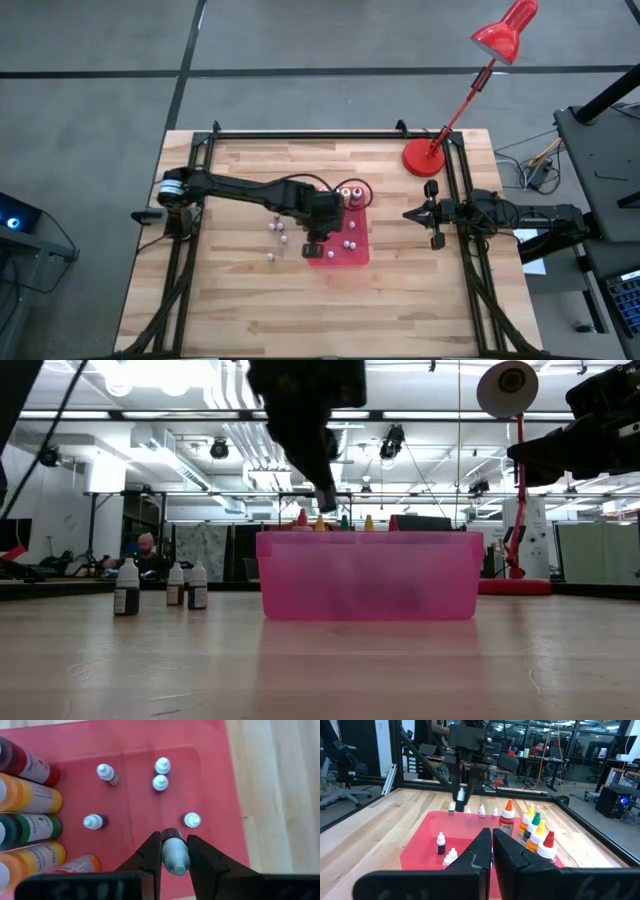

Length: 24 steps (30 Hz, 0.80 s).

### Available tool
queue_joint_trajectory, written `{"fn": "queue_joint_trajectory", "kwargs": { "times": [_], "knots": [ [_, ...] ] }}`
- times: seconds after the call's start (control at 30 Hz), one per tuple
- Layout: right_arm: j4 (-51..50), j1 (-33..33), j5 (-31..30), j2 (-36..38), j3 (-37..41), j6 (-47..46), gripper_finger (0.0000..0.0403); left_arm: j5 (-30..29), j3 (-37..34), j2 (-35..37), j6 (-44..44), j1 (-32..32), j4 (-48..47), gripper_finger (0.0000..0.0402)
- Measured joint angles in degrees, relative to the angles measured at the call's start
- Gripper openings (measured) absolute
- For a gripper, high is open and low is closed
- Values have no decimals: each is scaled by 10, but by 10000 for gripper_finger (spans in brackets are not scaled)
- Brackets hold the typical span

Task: Pick & Place food coloring
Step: Put the small food coloring bottle into the red bin

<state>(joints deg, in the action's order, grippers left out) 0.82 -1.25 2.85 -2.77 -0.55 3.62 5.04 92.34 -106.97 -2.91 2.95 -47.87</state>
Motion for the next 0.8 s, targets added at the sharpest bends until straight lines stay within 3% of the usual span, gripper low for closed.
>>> {"fn": "queue_joint_trajectory", "kwargs": {
  "times": [0.2,0.5,0.8],
  "knots": [
    [0,0,0,0,0,-1,9,1,26,-35,-25,-8,-11,51],
    [0,0,0,0,0,-1,9,3,30,-69,-137,-8,-35,51],
    [0,0,0,0,0,-1,9,3,20,-88,-142,-9,-32,51]
  ]
}}
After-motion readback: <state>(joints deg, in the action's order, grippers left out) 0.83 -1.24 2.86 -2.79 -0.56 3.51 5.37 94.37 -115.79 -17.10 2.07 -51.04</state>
